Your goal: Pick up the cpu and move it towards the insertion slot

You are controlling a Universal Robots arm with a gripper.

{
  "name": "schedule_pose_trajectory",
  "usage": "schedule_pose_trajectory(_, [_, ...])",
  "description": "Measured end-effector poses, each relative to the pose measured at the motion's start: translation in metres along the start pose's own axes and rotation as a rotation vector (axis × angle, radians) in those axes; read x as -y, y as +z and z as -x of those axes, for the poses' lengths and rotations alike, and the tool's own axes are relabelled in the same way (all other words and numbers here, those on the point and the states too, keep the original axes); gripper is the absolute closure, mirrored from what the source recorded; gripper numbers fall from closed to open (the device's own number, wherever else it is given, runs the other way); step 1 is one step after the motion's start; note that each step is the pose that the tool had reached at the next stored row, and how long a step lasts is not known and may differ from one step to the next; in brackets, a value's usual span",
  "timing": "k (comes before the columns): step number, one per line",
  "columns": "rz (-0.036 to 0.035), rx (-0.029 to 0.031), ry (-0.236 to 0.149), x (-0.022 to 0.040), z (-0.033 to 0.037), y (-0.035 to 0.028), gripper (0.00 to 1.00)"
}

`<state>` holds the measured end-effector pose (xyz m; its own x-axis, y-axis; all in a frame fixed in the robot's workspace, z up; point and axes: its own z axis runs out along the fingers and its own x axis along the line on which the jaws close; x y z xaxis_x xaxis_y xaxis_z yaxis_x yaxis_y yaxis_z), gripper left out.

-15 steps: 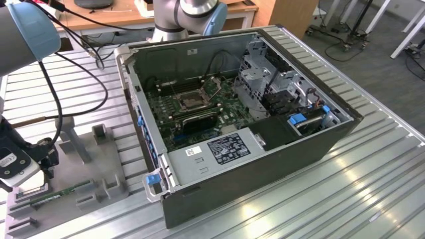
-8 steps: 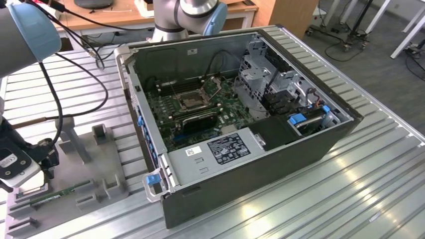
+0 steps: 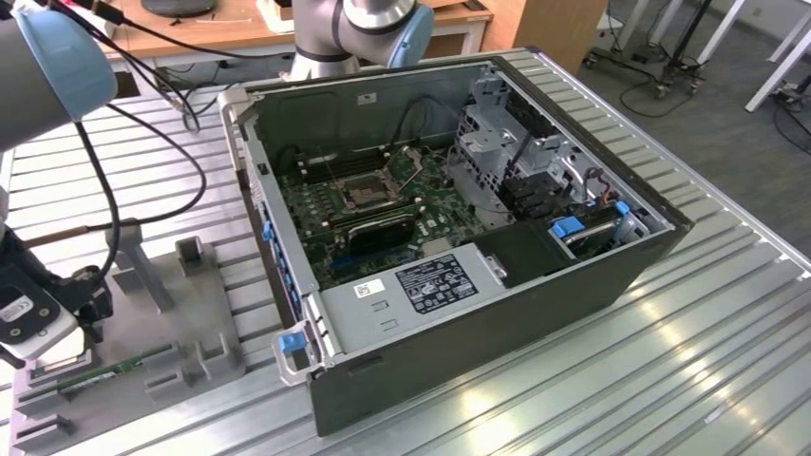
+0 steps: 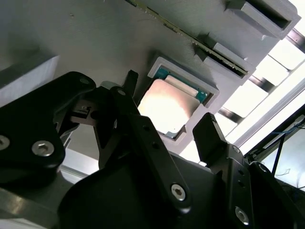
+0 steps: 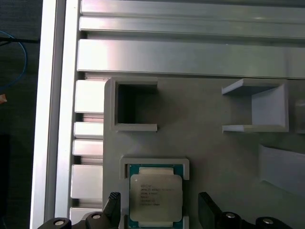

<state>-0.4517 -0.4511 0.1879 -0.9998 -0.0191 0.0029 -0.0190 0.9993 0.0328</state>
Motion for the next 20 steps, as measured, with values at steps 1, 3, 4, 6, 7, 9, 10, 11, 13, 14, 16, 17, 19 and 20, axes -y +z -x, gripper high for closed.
schedule_pose_trajectory(1, [0.0000,0.0000,0.000,0.0000,0.0000,0.0004,0.26])
schedule_pose_trajectory(3, [0.0001,0.0002,0.000,0.0000,0.0000,0.0016,0.26])
schedule_pose_trajectory(4, [0.0001,0.0002,0.000,0.0000,0.0000,0.0023,0.26])
schedule_pose_trajectory(6, [0.0001,0.0002,0.000,0.0001,0.0000,0.0037,0.26])
schedule_pose_trajectory(7, [0.0000,0.0000,0.000,0.0001,0.0000,0.0042,0.26])
schedule_pose_trajectory(9, [-0.0001,-0.0002,0.000,0.0001,0.0000,0.0043,0.26])
schedule_pose_trajectory(10, [0.0000,0.0000,0.000,0.0001,0.0000,0.0045,0.26])
schedule_pose_trajectory(11, [0.0001,0.0001,0.000,0.0001,0.0000,0.0047,0.26])
schedule_pose_trajectory(13, [0.0001,0.0001,0.000,0.0001,0.0000,0.0047,0.26])
schedule_pose_trajectory(14, [0.0002,0.0003,0.000,0.0001,0.0000,0.0052,0.26])
schedule_pose_trajectory(16, [0.0001,0.0001,0.000,0.0002,0.0000,0.0059,0.26])
schedule_pose_trajectory(17, [0.0000,0.0000,0.000,0.0002,0.0000,0.0059,0.26])
schedule_pose_trajectory(19, [0.0000,0.0000,0.000,0.0002,0.0000,0.0062,0.26])
schedule_pose_trajectory(20, [0.0001,0.0002,0.000,0.0001,0.0000,0.0064,0.26])
